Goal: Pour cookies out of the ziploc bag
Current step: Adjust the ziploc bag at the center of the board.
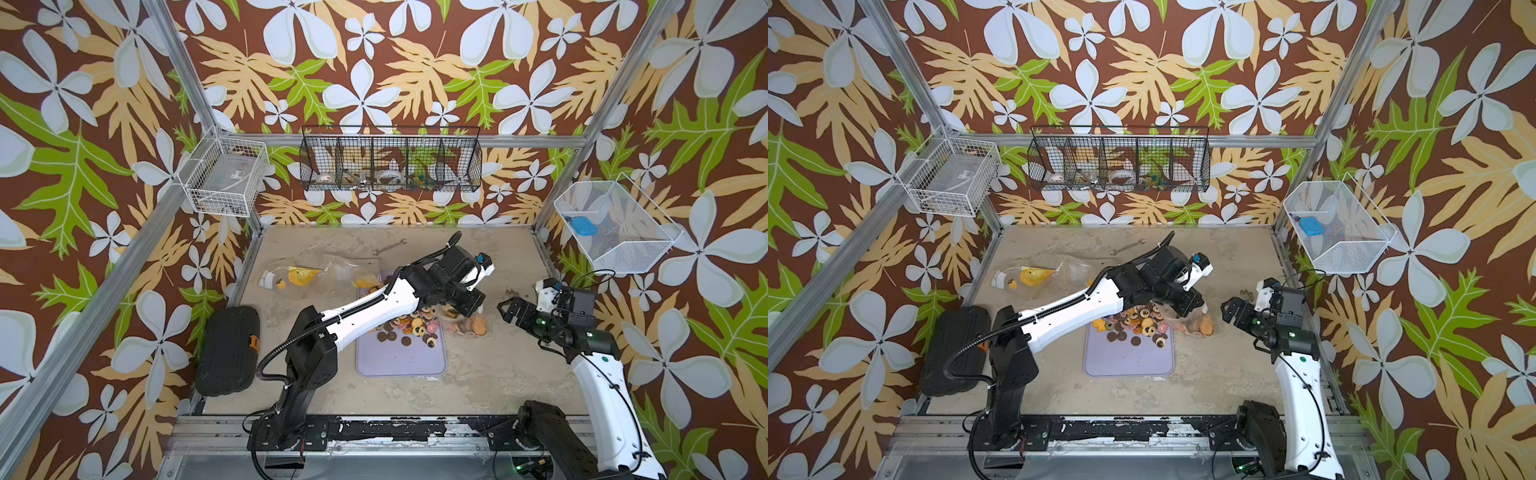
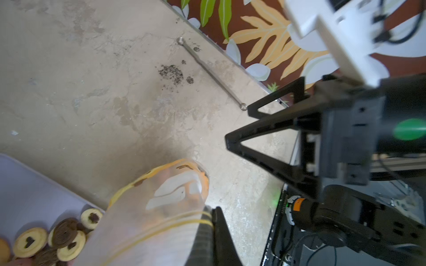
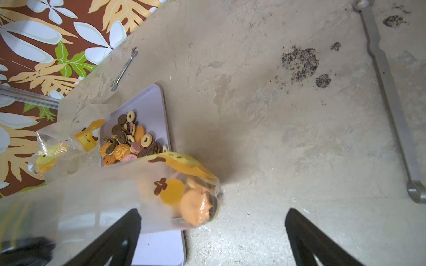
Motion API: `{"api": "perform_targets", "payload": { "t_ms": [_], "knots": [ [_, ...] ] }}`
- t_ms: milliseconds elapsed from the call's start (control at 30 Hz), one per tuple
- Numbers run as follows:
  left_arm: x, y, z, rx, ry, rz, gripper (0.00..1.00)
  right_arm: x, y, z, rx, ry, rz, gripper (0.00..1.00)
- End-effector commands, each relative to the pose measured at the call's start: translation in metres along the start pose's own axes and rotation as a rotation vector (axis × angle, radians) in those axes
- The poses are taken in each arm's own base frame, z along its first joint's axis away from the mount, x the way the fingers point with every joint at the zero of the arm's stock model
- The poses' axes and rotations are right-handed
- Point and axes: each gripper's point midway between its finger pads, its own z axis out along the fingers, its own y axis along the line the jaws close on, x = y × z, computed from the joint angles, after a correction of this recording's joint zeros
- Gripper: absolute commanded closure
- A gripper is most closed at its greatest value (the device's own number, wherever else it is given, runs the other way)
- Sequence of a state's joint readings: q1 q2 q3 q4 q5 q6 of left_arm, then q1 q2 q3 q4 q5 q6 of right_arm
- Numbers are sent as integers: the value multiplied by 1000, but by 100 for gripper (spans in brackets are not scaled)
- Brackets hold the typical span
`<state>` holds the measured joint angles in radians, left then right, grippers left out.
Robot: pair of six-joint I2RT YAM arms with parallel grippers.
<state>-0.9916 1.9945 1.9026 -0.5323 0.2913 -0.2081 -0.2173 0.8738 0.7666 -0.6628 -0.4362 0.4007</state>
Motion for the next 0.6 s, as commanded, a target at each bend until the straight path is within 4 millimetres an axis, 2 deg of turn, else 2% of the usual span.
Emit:
{"api": "perform_targets", "payload": {
  "t_ms": [0, 67, 167, 300, 433, 567],
  "knots": [
    [-15, -18, -9, 102, -50, -31, 100, 3, -4, 3, 7, -4, 24, 0],
    [-14, -2, -11, 109, -65, -75, 100, 4, -3, 5, -8, 2, 33, 0],
    [2, 31, -14, 103, -55, -151, 100, 5, -1, 6, -16, 3, 31, 0],
    [47, 79, -10, 26, -25, -226, 100, 10, 4, 10, -64, 20, 34, 0],
    [81, 87, -3, 43, 30, -264, 100, 14, 14, 15, -140, 51, 52, 0],
    [86, 86, -8, 40, 12, -261, 100, 17, 28, 17, -234, 67, 64, 0]
  ]
}}
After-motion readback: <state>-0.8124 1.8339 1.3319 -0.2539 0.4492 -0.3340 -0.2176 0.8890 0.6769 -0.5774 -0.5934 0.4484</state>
